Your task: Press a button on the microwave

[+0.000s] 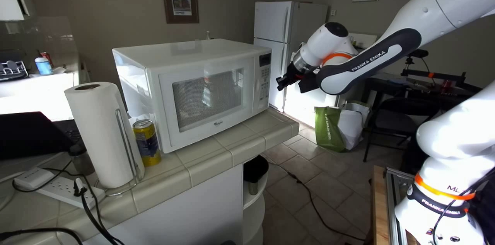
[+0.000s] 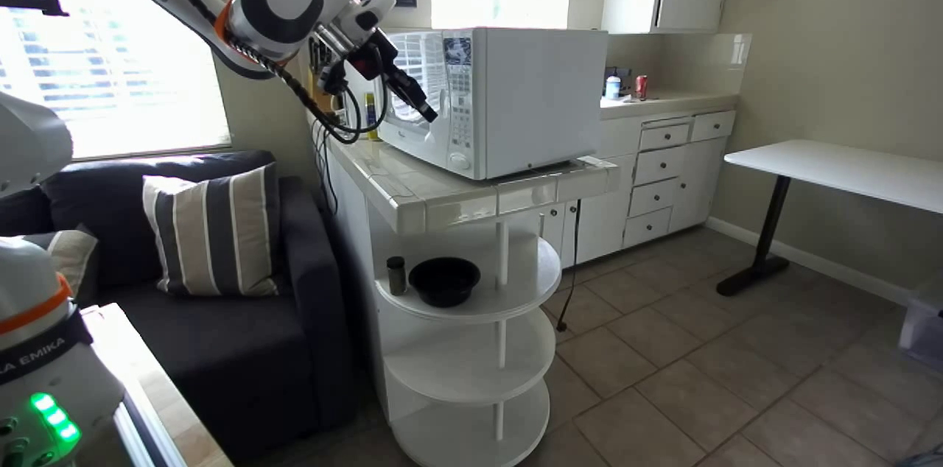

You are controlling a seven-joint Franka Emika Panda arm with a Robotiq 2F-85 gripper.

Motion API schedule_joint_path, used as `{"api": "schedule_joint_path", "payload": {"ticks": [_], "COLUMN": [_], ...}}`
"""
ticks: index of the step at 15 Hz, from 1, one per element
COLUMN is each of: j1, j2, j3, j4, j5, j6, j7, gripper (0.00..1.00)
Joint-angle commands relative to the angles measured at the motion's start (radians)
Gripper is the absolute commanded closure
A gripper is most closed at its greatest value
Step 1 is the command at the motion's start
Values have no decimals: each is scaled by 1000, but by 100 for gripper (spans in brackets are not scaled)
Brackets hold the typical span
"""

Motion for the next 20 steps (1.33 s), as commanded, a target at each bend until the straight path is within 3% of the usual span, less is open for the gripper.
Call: {"api": "schedule_joint_path", "payload": {"ticks": [1,9,20], "j1": [-53,-143,-206], "j2": [87,198,282], "j3": [53,128,188], "j4": [50,99,156], "j5": [-35,-123,-213], "j6": [22,120,110], "j7": [4,1,10], "gripper": [100,100,100]}}
